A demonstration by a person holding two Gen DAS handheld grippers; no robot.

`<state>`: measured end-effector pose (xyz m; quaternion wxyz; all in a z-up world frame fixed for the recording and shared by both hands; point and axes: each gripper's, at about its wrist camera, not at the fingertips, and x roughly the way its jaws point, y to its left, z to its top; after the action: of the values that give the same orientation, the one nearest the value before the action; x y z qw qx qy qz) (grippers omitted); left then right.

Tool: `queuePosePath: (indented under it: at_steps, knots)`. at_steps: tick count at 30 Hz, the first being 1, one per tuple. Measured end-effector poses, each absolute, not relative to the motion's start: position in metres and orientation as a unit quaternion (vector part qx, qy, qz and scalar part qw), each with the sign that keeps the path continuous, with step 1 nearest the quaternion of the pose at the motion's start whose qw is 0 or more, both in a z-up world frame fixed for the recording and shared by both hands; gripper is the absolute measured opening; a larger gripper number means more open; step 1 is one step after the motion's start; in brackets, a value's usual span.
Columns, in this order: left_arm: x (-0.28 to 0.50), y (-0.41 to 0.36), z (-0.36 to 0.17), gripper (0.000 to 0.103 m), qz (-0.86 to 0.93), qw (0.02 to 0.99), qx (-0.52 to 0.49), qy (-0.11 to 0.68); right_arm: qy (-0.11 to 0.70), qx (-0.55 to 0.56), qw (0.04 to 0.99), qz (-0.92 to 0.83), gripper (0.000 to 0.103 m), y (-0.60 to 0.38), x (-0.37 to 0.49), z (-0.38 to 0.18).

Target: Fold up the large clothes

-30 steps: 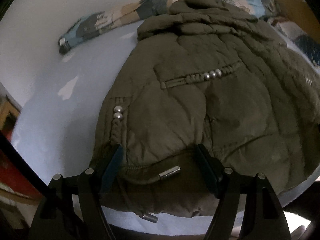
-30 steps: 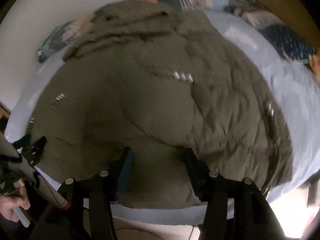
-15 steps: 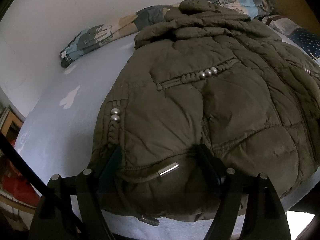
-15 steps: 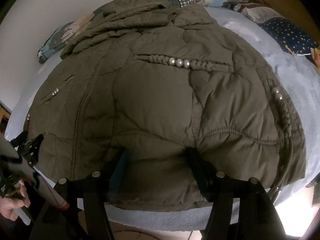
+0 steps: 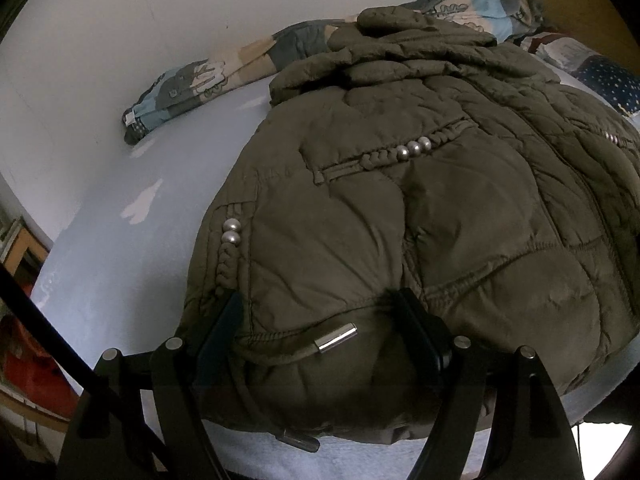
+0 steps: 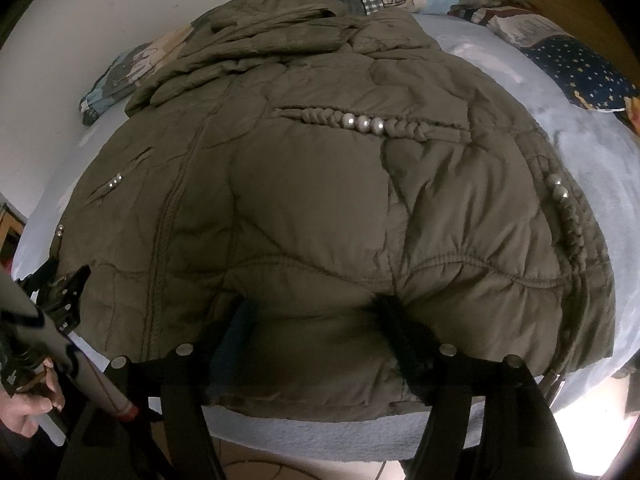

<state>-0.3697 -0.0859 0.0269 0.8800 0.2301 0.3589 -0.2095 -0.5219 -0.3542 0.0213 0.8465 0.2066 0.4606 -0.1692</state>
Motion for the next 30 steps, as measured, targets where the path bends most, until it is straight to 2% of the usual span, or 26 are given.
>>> queuePosePath:
  at_steps: [5, 19, 24, 27, 30]
  knots:
    - [-0.371, -0.086, 0.026, 0.078, -0.209, 0.882, 0.232, 0.353, 0.462, 0.203, 0.848, -0.165, 0.078, -0.353, -0.521, 0.021]
    - [-0.369, -0.088, 0.028, 0.079, -0.211, 0.878, 0.238, 0.358, 0.454, 0.215, 0.852, -0.15, 0.079, -0.356, -0.525, 0.027]
    - [-0.364, -0.089, 0.044, 0.079, -0.229, 0.864, 0.244, 0.376, 0.388, 0.256, 0.868, -0.172, 0.079, -0.38, -0.552, 0.055]
    - [-0.363, -0.07, 0.072, 0.079, -0.238, 0.882, 0.197, 0.357, 0.335, 0.289, 0.873, -0.208, 0.079, -0.409, -0.58, 0.076]
    - [-0.349, -0.042, 0.09, 0.08, -0.238, 0.884, 0.133, 0.379, 0.298, 0.327, 0.859, -0.257, 0.08, -0.441, -0.612, 0.085]
